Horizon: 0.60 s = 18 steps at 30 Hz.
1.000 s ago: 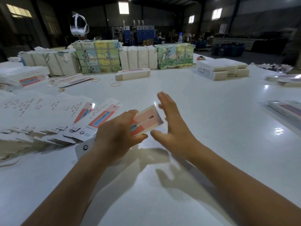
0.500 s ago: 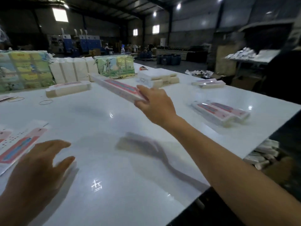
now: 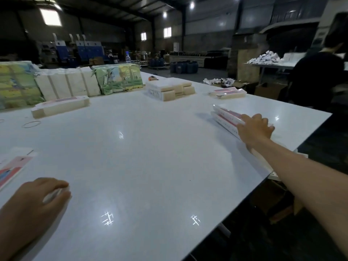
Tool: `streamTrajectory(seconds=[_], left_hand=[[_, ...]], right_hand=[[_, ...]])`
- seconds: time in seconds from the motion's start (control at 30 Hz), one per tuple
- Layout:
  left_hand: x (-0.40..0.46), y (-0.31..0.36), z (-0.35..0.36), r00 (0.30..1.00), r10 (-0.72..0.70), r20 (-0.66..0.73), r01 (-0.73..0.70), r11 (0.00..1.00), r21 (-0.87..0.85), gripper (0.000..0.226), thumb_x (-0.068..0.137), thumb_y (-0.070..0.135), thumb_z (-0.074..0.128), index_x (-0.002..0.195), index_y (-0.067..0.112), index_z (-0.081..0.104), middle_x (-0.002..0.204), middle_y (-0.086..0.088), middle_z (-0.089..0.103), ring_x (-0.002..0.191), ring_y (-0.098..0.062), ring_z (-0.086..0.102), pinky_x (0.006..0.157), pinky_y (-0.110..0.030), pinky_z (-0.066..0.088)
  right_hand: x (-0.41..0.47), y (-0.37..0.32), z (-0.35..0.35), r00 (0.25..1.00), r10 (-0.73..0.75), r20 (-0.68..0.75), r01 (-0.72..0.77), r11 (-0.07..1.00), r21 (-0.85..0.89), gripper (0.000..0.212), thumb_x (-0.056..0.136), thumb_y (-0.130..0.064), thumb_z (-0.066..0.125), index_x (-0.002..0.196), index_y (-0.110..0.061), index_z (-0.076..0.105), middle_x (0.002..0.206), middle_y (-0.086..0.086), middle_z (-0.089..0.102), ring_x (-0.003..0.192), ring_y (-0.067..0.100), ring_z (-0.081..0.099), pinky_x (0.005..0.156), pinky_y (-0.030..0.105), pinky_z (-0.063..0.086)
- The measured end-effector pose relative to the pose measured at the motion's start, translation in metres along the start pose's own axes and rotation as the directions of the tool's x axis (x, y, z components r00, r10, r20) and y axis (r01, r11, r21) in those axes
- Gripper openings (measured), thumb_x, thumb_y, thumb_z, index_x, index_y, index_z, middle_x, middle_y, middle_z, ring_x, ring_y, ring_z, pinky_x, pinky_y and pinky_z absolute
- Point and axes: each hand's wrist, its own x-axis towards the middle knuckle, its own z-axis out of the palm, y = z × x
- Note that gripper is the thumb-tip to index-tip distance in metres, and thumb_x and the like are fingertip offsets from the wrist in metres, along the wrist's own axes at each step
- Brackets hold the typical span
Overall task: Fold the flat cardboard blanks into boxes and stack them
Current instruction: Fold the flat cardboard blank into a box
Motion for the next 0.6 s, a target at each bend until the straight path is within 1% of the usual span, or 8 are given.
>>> streamTrajectory(seconds=[0.1,0.17,0.23,0.3,0.37,0.43,0.53,0.6], left_hand=[[-0.007,0.075,-0.042,0.997,-0.061,-0.038,0.058,0.996,-0.066,0.021,0.078,0.057,0.050,0.089,0.043,0.062,0.092,0.020,0.061,0.086,-0.009,0.056,0.078,-0.037,0.048],[-0.013,0.112,-0.063,0.996,-0.053,-0.072,0.046,0.994,-0.097,0.012,0.080,0.037,0.062,0.088,0.030,0.068,0.090,0.005,0.066,0.085,-0.020,0.058,0.079,-0.043,0.048],[-0.017,0.128,-0.072,0.995,-0.090,-0.043,0.085,0.989,-0.119,0.010,0.082,0.017,0.069,0.091,0.016,0.071,0.094,-0.002,0.067,0.089,-0.024,0.058,0.082,-0.041,0.046],[-0.021,0.132,-0.075,0.993,-0.113,-0.044,0.107,0.986,-0.127,0.012,0.083,0.013,0.067,0.095,0.013,0.070,0.096,-0.001,0.065,0.092,-0.021,0.056,0.083,-0.035,0.042],[-0.023,0.132,-0.076,0.992,-0.112,-0.060,0.102,0.984,-0.148,0.012,0.084,0.014,0.065,0.096,0.014,0.069,0.097,0.002,0.063,0.092,-0.019,0.054,0.083,-0.032,0.041],[-0.026,0.132,-0.077,0.991,-0.111,-0.068,0.098,0.980,-0.172,0.010,0.085,0.015,0.064,0.094,0.016,0.068,0.096,0.004,0.063,0.092,-0.018,0.054,0.083,-0.031,0.041],[-0.028,0.133,-0.081,0.990,-0.122,-0.069,0.106,0.974,-0.199,0.009,0.086,0.016,0.061,0.093,0.016,0.068,0.096,0.004,0.064,0.092,-0.018,0.054,0.085,-0.031,0.042],[-0.029,0.135,-0.081,0.989,-0.128,-0.080,0.110,0.974,-0.200,0.011,0.087,0.017,0.060,0.095,0.016,0.068,0.096,0.004,0.064,0.093,-0.016,0.054,0.085,-0.031,0.043]], right_hand=[[-0.004,-0.026,-0.024,0.997,-0.065,-0.046,0.067,0.996,0.064,0.048,0.096,-0.038,0.043,0.142,-0.025,0.036,0.149,0.013,0.025,0.135,0.033,0.022,0.107,0.053,0.022],[-0.021,-0.063,-0.043,0.968,-0.205,-0.144,0.229,0.957,0.177,0.047,0.095,-0.034,0.046,0.140,-0.022,0.042,0.151,0.011,0.027,0.137,0.032,0.021,0.108,0.051,0.021],[-0.051,-0.110,-0.058,0.903,-0.369,-0.220,0.423,0.856,0.297,0.041,0.094,-0.030,0.049,0.134,-0.021,0.051,0.146,0.010,0.037,0.133,0.030,0.030,0.106,0.047,0.025],[-0.094,-0.156,-0.064,0.809,-0.534,-0.244,0.585,0.700,0.410,0.037,0.093,-0.027,0.052,0.128,-0.021,0.058,0.142,0.008,0.045,0.129,0.028,0.037,0.104,0.044,0.031],[-0.141,-0.195,-0.061,0.691,-0.687,-0.224,0.693,0.542,0.476,0.034,0.093,-0.026,0.052,0.125,-0.022,0.061,0.140,0.004,0.047,0.128,0.026,0.040,0.104,0.042,0.033],[-0.181,-0.226,-0.049,0.576,-0.804,-0.147,0.758,0.458,0.464,0.033,0.094,-0.027,0.049,0.124,-0.023,0.061,0.138,0.002,0.049,0.126,0.025,0.041,0.103,0.041,0.035],[-0.222,-0.254,-0.024,0.466,-0.884,0.025,0.811,0.438,0.388,0.033,0.097,-0.028,0.041,0.123,-0.022,0.061,0.132,0.003,0.052,0.121,0.026,0.044,0.097,0.038,0.038],[-0.236,-0.256,-0.012,0.434,-0.899,0.064,0.830,0.427,0.359,0.032,0.097,-0.027,0.037,0.117,-0.020,0.062,0.126,0.003,0.054,0.114,0.025,0.046,0.092,0.036,0.038]])
